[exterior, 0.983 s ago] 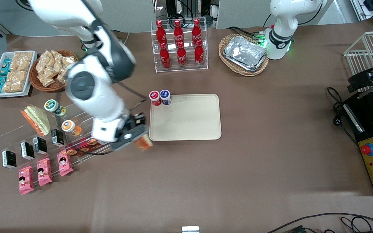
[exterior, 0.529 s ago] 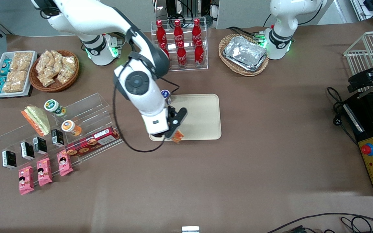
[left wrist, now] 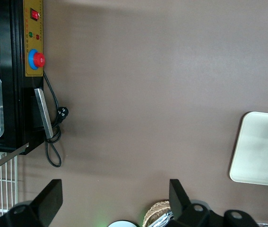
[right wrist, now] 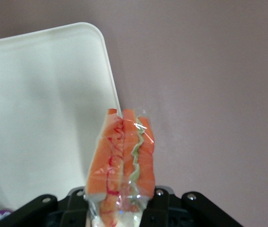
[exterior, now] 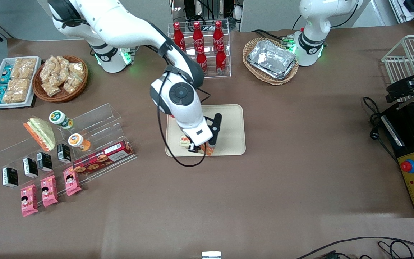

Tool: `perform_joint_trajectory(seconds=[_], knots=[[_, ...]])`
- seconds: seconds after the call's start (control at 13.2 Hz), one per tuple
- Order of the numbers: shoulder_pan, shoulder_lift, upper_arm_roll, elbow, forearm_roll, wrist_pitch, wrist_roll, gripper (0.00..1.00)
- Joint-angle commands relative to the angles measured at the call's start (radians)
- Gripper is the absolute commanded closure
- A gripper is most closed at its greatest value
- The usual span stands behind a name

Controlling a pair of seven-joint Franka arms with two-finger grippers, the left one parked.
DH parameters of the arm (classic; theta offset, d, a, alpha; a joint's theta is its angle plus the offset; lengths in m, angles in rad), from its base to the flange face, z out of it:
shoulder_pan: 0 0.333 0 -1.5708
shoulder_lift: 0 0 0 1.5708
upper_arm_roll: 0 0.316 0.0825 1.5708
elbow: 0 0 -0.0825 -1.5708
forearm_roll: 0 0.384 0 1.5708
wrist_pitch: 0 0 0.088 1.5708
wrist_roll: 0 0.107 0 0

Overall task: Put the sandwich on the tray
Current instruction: 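Lower the sandwich onto the tray and open the right gripper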

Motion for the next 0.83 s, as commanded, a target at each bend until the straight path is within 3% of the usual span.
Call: perform_joint_trajectory(seconds=[0.0,0.76], knots=[[0.041,0.052,-0.006,0.004,-0.059,0.087,-0.035,0.62],[0.094,0.106,-0.006,-0.081,-0.083,0.213,-0.066,0.59]])
